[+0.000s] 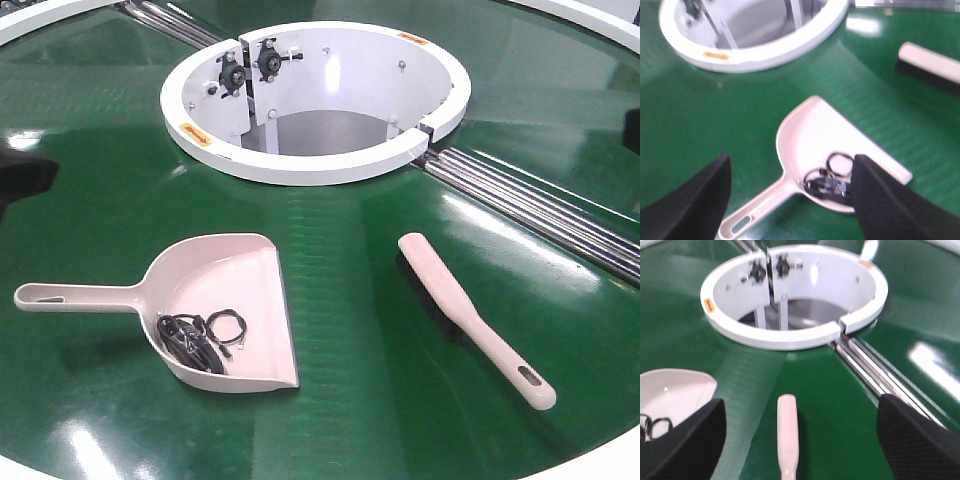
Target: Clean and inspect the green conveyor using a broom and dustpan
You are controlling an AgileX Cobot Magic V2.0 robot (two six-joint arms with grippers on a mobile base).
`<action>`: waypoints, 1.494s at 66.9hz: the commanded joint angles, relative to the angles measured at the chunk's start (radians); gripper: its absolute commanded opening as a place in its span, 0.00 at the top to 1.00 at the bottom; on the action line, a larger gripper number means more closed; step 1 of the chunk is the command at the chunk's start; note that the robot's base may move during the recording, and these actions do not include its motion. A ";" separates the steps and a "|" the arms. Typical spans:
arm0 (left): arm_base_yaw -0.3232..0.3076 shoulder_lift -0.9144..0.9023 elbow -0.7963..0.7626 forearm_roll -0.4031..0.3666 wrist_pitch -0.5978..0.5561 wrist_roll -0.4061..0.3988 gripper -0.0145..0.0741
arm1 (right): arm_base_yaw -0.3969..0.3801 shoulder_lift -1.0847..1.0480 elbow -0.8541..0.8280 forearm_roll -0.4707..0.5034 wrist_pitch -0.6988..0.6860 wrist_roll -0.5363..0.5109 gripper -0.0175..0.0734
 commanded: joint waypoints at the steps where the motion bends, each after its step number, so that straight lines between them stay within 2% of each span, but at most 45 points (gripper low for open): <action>1: 0.000 -0.115 0.089 -0.008 -0.186 -0.018 0.31 | -0.004 -0.088 0.103 -0.008 -0.188 -0.040 0.17; 12: 0.000 -0.349 0.350 -0.022 -0.379 -0.033 0.31 | -0.004 -0.294 0.375 0.002 -0.377 -0.064 0.17; 27: 0.000 -0.680 0.719 -0.137 -0.629 -0.037 0.31 | -0.005 -0.585 0.697 -0.001 -0.605 -0.065 0.17; 33: 0.000 -0.773 0.836 -0.138 -0.708 -0.036 0.31 | -0.005 -0.660 0.803 -0.008 -0.694 -0.086 0.17; 44: 0.000 -0.815 0.973 -0.138 -0.741 -0.036 0.31 | -0.005 -0.682 0.919 0.004 -0.833 -0.079 0.17; 54: 0.000 -0.815 0.992 -0.139 -0.747 -0.036 0.31 | -0.005 -0.680 0.933 0.004 -0.834 -0.079 0.17; 59: 0.000 -0.815 0.992 -0.139 -0.747 -0.036 0.35 | -0.005 -0.680 0.933 0.003 -0.830 -0.080 0.19; 64: 0.000 -0.815 0.992 -0.139 -0.746 -0.036 0.45 | -0.005 -0.680 0.933 0.003 -0.828 -0.080 0.27; 67: 0.000 -0.815 0.992 -0.139 -0.745 -0.037 0.56 | -0.005 -0.680 0.933 0.002 -0.828 -0.080 0.35; 73: 0.000 -0.815 0.992 -0.142 -0.745 -0.037 0.82 | -0.005 -0.680 0.933 0.002 -0.828 -0.080 0.59; 77: 0.000 -0.815 0.992 -0.142 -0.745 -0.037 0.85 | -0.005 -0.680 0.933 0.002 -0.832 -0.080 0.77; 79: 0.000 -0.815 0.992 -0.142 -0.745 -0.037 0.85 | -0.005 -0.680 0.933 0.004 -0.833 -0.078 0.83; 100: 0.000 -0.815 0.992 -0.140 -0.744 -0.037 0.85 | -0.005 -0.680 0.933 0.004 -0.830 -0.079 0.82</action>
